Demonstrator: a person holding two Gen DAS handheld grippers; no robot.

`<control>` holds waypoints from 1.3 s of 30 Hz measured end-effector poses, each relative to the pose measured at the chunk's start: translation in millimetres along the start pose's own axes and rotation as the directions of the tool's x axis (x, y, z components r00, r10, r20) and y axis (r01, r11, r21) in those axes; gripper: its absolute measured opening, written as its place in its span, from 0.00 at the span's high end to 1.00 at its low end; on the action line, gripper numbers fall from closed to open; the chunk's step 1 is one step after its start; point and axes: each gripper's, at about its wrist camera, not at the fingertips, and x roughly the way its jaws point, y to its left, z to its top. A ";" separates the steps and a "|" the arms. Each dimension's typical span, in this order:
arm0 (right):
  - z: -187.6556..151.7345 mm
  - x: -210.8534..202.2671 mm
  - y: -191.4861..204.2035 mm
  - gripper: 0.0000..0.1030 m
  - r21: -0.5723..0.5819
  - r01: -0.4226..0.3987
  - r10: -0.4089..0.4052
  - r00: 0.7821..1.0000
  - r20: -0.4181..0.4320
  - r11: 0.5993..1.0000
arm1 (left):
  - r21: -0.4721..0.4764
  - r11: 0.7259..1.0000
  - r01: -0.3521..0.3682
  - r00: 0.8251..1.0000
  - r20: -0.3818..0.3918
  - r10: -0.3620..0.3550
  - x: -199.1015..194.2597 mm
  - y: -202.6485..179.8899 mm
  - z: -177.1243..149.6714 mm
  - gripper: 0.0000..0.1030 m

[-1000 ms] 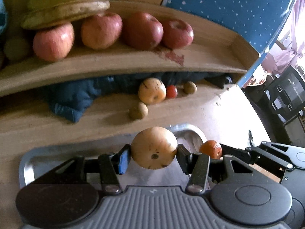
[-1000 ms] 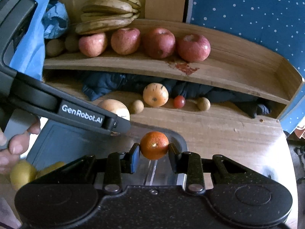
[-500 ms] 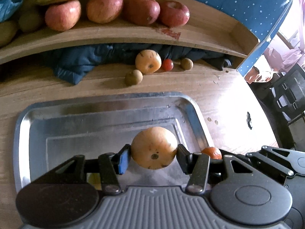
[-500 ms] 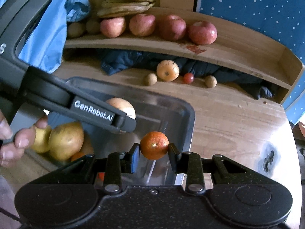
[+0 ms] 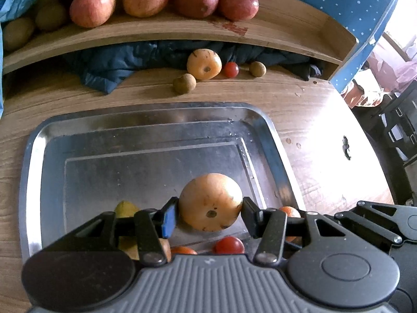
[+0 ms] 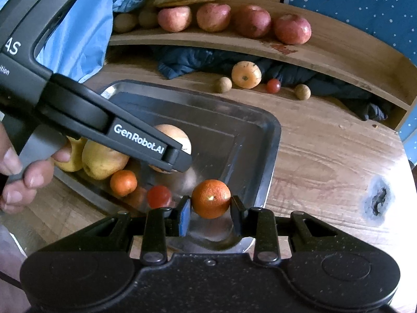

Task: Organize fruits
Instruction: 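Carry the pale pear and orange over the steel tray with both tools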

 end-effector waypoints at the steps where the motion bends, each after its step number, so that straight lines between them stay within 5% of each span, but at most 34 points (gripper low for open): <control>1: -0.8 0.0 0.6 0.67 -0.004 -0.005 0.005 1.000 -0.003 1.000 | 0.000 1.000 -0.002 1.000 0.001 0.002 -0.3 -0.9 -1.0 0.46; 39: -6.3 6.3 5.3 0.67 -0.037 -0.049 0.048 0.998 -0.045 0.998 | 0.085 0.995 -0.056 0.998 -0.001 0.056 4.7 -16.3 -5.7 0.46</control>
